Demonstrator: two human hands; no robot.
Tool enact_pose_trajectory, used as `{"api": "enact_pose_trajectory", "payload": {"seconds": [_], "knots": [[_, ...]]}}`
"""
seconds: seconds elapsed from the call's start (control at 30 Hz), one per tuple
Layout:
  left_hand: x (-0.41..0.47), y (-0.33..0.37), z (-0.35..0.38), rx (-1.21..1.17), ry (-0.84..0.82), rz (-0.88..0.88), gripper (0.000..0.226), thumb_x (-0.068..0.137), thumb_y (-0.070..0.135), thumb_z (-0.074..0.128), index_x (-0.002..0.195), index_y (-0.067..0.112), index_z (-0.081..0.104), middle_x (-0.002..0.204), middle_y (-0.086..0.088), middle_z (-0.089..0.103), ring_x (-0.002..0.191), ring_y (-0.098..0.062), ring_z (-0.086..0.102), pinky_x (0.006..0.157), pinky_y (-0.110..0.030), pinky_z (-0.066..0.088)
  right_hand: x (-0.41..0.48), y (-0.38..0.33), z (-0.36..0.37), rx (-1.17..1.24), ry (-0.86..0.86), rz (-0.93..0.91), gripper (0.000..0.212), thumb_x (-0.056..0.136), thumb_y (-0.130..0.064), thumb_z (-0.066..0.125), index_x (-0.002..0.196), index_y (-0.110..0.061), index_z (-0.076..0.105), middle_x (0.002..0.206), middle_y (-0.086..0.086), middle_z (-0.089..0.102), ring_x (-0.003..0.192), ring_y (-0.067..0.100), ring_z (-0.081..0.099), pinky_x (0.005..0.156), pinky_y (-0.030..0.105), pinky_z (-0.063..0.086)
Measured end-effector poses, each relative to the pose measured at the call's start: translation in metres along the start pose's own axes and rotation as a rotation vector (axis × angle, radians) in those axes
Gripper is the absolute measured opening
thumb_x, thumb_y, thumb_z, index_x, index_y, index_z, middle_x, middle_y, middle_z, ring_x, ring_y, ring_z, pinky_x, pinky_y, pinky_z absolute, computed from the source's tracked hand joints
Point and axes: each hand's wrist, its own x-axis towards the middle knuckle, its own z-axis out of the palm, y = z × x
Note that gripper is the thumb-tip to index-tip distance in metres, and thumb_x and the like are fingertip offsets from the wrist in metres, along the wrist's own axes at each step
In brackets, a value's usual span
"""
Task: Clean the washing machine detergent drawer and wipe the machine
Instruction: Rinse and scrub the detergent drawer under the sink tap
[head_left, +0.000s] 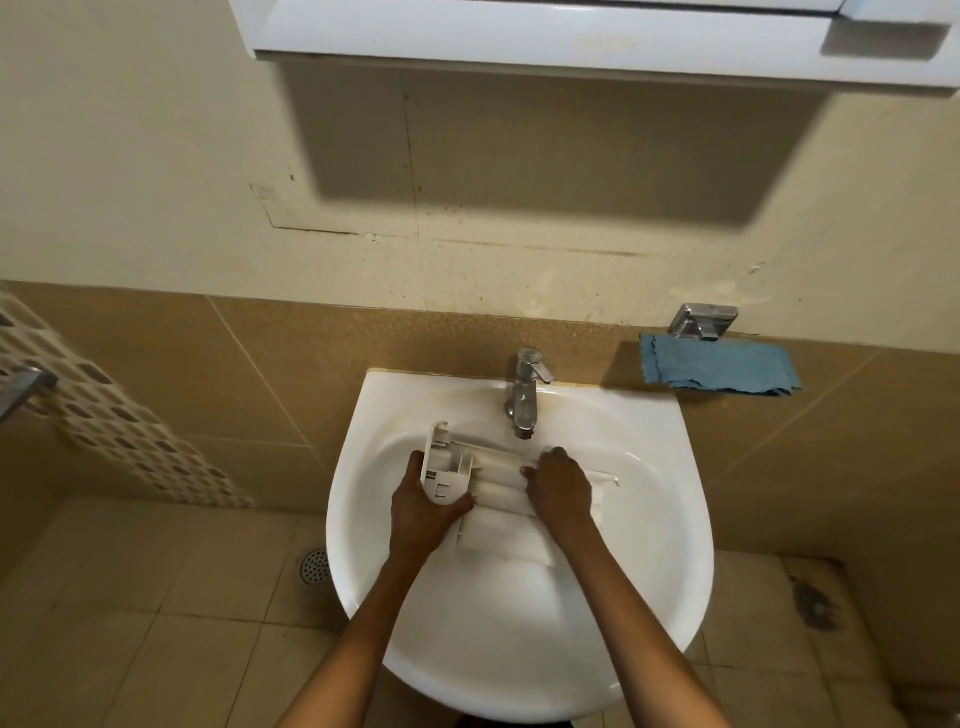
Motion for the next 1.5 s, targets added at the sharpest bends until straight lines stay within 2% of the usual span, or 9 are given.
{"api": "enact_pose_trajectory", "payload": {"seconds": [0.1,0.17,0.4,0.5,0.63,1.07,1.27,1.37,1.5], "knots": [[-0.003,0.003,0.001,-0.004,0.003,0.001,0.074,0.053,0.035,0.080,0.118,0.014,0.050,0.095,0.000,0.064,0.084,-0.019,0.061,0.071,-0.025,0.046,-0.012,-0.023,0.013,0.268,-0.040,-0.403,0.038,0.086,-0.024,0.043,0.115,-0.011,0.064,0.119,0.007,0.061,0.108,0.023,0.058,0.091,0.026,0.041],[-0.004,0.002,0.000,-0.002,0.009,0.003,0.074,0.054,0.032,0.083,0.118,0.014,0.049,0.097,-0.001,0.065,0.086,-0.020,0.062,0.072,-0.027,0.048,-0.010,-0.015,0.018,0.350,-0.009,-0.442,0.038,0.084,-0.020,0.041,0.111,-0.014,0.068,0.115,0.004,0.065,0.104,0.022,0.061,0.089,0.027,0.044],[-0.004,0.000,0.000,0.007,0.010,0.024,0.065,0.062,0.019,0.086,0.116,0.016,0.050,0.097,0.001,0.064,0.088,-0.021,0.061,0.075,-0.028,0.049,0.004,0.059,-0.026,0.127,0.155,0.331,0.025,0.093,-0.009,0.046,0.107,-0.001,0.065,0.113,0.014,0.064,0.107,0.030,0.059,0.083,0.031,0.047],[-0.007,0.001,-0.004,0.019,-0.009,0.038,0.064,0.060,0.022,0.086,0.111,0.027,0.048,0.090,0.006,0.064,0.081,-0.016,0.061,0.072,-0.025,0.048,0.015,0.044,-0.043,0.759,0.101,0.292,0.029,0.090,0.004,0.043,0.104,0.001,0.068,0.105,0.016,0.069,0.087,0.020,0.065,0.073,0.021,0.046],[-0.011,0.000,-0.012,0.010,-0.043,0.047,0.064,0.056,0.025,0.084,0.106,0.036,0.044,0.086,0.019,0.061,0.079,-0.001,0.058,0.067,-0.014,0.046,0.038,0.011,-0.052,1.756,-0.323,0.579,0.028,0.097,0.003,0.027,0.093,0.010,0.054,0.067,0.020,0.066,0.061,0.028,0.065,0.047,0.029,0.056],[-0.006,-0.001,-0.012,0.023,-0.072,0.045,0.066,0.059,0.023,0.085,0.112,0.032,0.046,0.090,0.016,0.060,0.080,-0.001,0.057,0.066,-0.006,0.042,0.059,-0.016,-0.016,1.745,-0.353,0.739,0.022,0.060,0.007,0.030,0.073,-0.006,0.042,0.068,0.006,0.037,0.058,0.015,0.033,0.053,0.022,0.028],[-0.005,-0.001,-0.011,0.026,-0.070,0.031,0.062,0.056,0.024,0.083,0.107,0.031,0.048,0.087,0.014,0.063,0.077,0.000,0.059,0.062,-0.004,0.043,0.056,0.021,0.000,1.876,-0.285,0.686,0.018,0.060,-0.003,0.055,0.078,-0.005,0.053,0.076,0.007,0.055,0.069,0.016,0.055,0.068,0.020,0.047],[-0.004,-0.001,-0.011,0.020,-0.072,0.029,0.063,0.052,0.032,0.079,0.107,0.032,0.048,0.085,0.018,0.062,0.076,0.002,0.059,0.061,-0.006,0.043,0.046,0.028,-0.016,2.100,-0.317,0.711,0.021,0.065,0.008,0.031,0.068,-0.012,0.039,0.062,0.004,0.039,0.059,0.012,0.033,0.057,0.019,0.027],[-0.001,-0.001,-0.009,0.030,-0.070,0.037,0.064,0.059,0.021,0.086,0.109,0.031,0.048,0.089,0.013,0.062,0.078,-0.005,0.060,0.065,-0.010,0.044,0.016,0.002,-0.051,2.071,-0.492,0.485,0.022,0.058,0.008,0.040,0.066,-0.013,0.037,0.048,0.004,0.043,0.049,0.012,0.038,0.045,0.017,0.031]]}}
